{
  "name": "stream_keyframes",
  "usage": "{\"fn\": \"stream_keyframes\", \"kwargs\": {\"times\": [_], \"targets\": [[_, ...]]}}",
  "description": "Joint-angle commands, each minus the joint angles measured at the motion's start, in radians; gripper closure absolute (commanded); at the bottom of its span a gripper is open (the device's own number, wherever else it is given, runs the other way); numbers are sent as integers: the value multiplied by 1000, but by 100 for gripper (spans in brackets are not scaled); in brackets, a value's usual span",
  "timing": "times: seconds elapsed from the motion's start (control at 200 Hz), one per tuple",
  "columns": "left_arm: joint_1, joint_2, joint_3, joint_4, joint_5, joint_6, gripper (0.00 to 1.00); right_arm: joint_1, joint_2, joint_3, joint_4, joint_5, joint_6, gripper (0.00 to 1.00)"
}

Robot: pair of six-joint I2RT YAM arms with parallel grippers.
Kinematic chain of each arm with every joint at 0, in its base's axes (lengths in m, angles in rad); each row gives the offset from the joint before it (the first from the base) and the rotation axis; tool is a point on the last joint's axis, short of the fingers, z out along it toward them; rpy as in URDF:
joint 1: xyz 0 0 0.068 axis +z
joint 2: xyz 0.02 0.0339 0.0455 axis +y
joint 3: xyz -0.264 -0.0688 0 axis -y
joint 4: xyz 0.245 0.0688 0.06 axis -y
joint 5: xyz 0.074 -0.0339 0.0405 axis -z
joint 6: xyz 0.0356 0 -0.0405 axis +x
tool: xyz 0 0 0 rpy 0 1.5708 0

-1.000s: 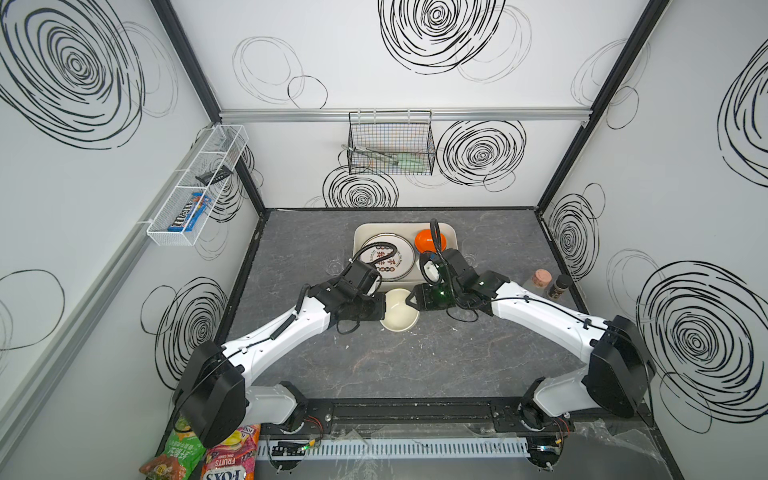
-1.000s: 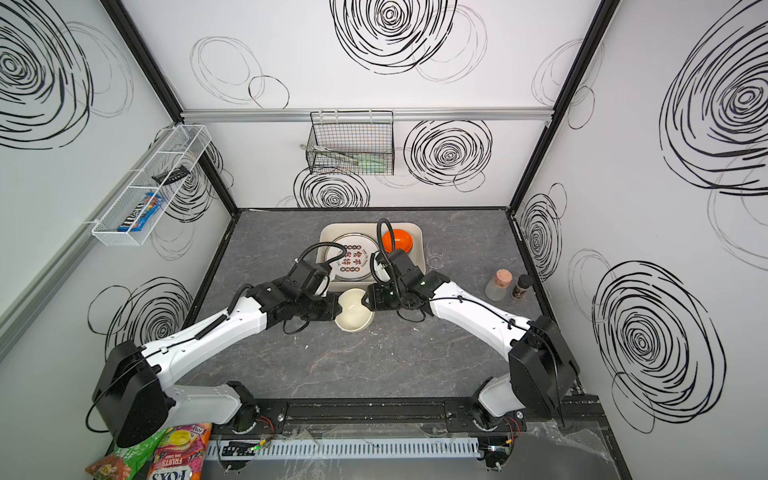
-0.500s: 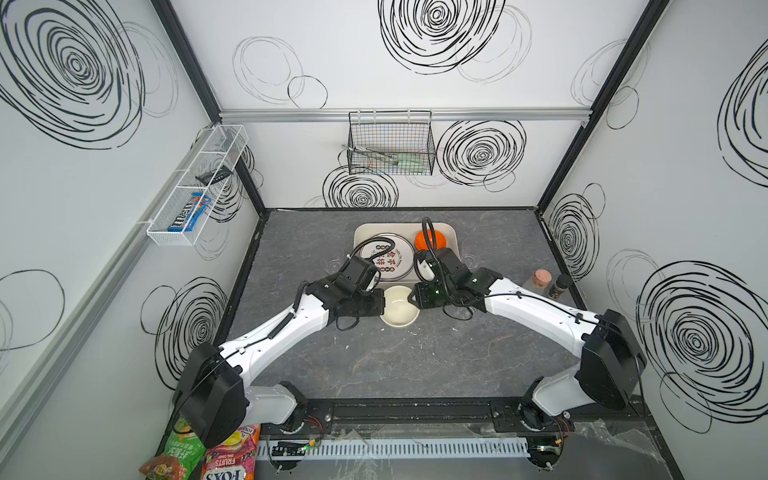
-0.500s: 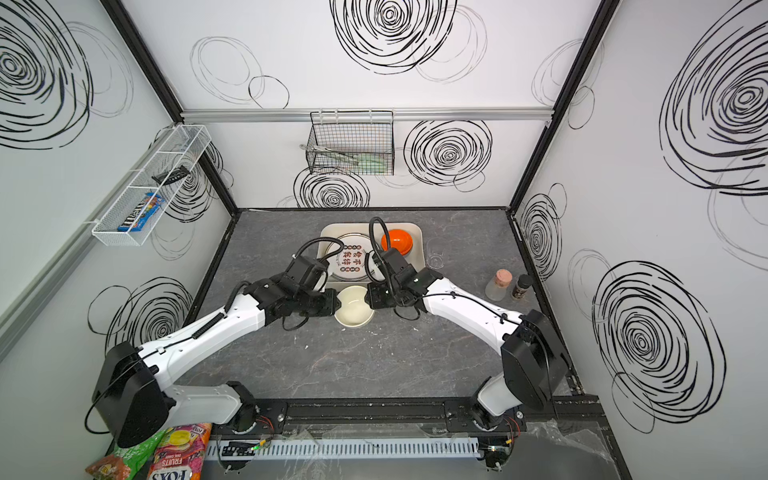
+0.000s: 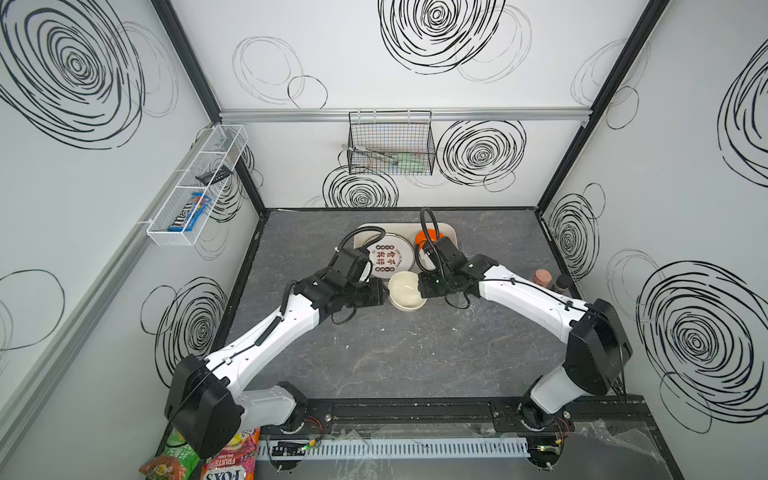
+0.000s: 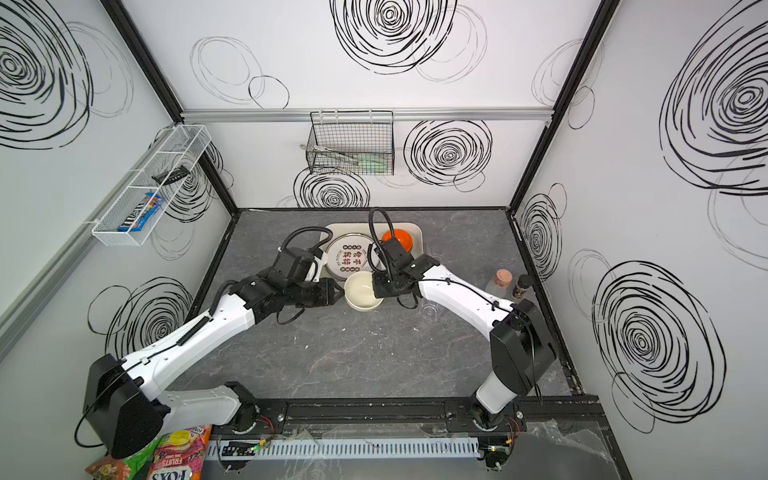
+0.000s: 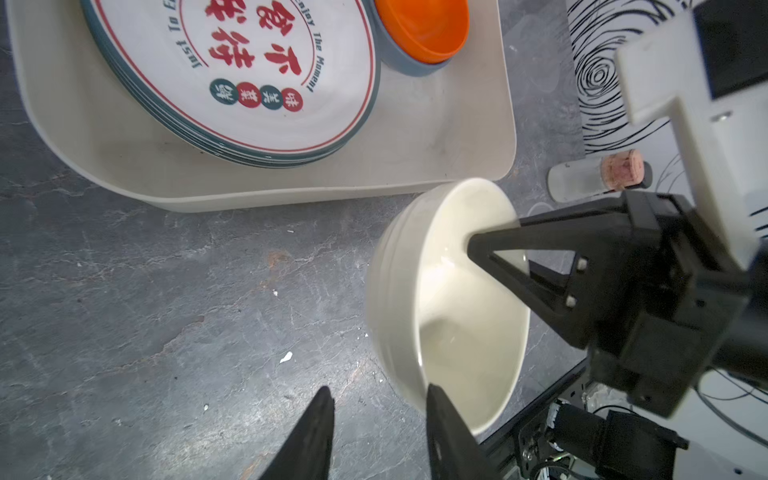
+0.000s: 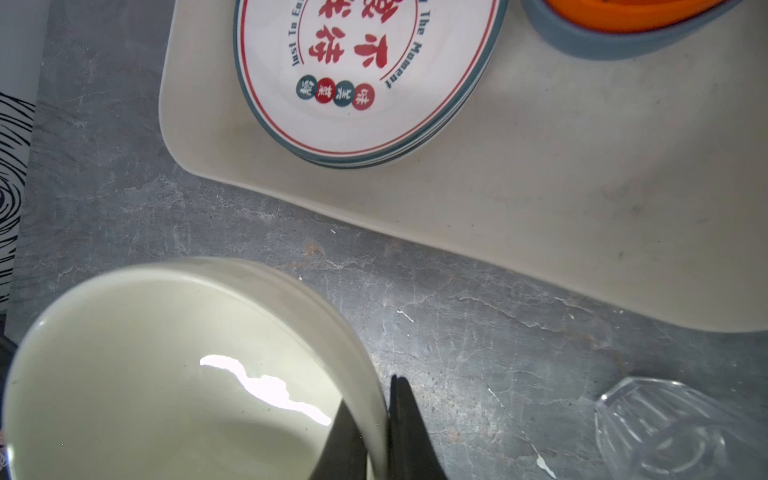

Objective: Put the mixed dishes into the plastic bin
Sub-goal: 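Carry the cream bowl into the bin with the right gripper while the left withdraws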

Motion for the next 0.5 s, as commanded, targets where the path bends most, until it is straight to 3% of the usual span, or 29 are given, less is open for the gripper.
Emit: {"fn": "stream_keyframes", "kwargs": {"times": [0.0,0.49], "targets": [[28,-55,-21,11,14,-2,53,-38,14,77,-13,23,-34,94],[150,-214,-137,-15,77,-1,44,-228,182,330,-80,64,-92,94]]}}
